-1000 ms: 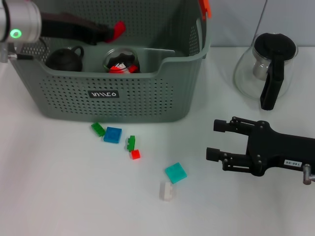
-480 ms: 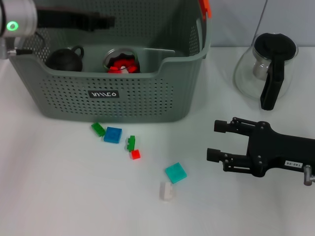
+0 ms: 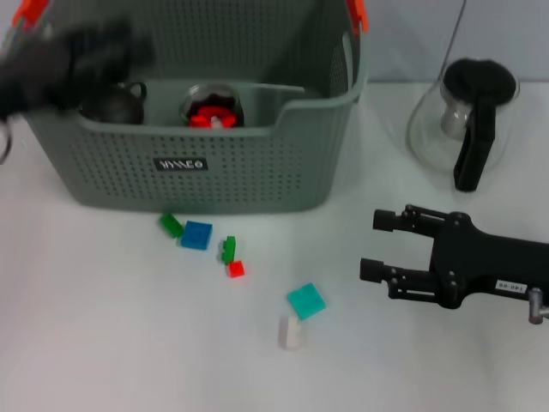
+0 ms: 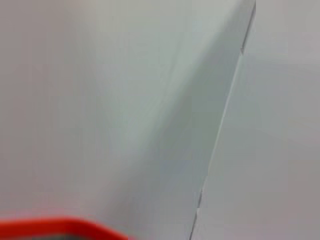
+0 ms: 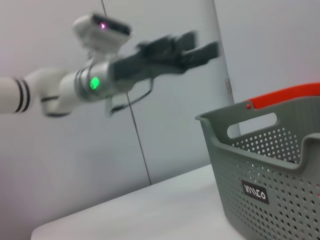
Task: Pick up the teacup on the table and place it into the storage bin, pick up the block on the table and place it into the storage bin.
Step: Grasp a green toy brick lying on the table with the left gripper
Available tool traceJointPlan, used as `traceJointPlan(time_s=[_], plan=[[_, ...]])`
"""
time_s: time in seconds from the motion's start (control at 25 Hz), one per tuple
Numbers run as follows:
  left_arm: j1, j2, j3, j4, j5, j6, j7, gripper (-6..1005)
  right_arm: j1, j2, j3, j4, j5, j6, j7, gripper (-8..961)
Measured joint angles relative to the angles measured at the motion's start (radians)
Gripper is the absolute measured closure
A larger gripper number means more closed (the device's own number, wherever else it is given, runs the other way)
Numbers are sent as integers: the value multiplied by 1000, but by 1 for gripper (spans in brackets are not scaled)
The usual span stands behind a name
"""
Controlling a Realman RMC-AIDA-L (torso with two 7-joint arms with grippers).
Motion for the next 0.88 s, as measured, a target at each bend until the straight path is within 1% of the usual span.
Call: traceJointPlan(time_s=[0.04,0.12,0.24,0.28,0.32,0.4,0.52,0.6,0.68,0.88], plan=[[21,-6,-12,-5,20,20,43,387,1,1,0,0,0,0,0,131],[69,-28,-21,-8,68,39,153,387,3,1,0,0,0,0,2,131],[147,-67,-20,-17,137,48,315,387,5,1,0,0,0,1,6,132],[156,-73,-18,-21,149,47,340,387,5,1,0,0,0,1,6,132],[178,-88,-14,-34,181,42,403,387,5,1,0,0,0,1,6,132],[193,-102,-8,-68,231,23,490,387,6,2,0,0,0,1,7,132],[182,-104,-8,-137,268,-44,540,386,7,2,0,0,2,1,8,132],[156,-102,-8,-196,287,-141,545,386,7,2,0,0,3,1,8,132],[136,-102,-8,-223,298,-215,544,386,7,2,0,0,3,0,9,132],[89,-105,-7,-272,304,-351,547,386,2,2,0,2,6,0,10,133]])
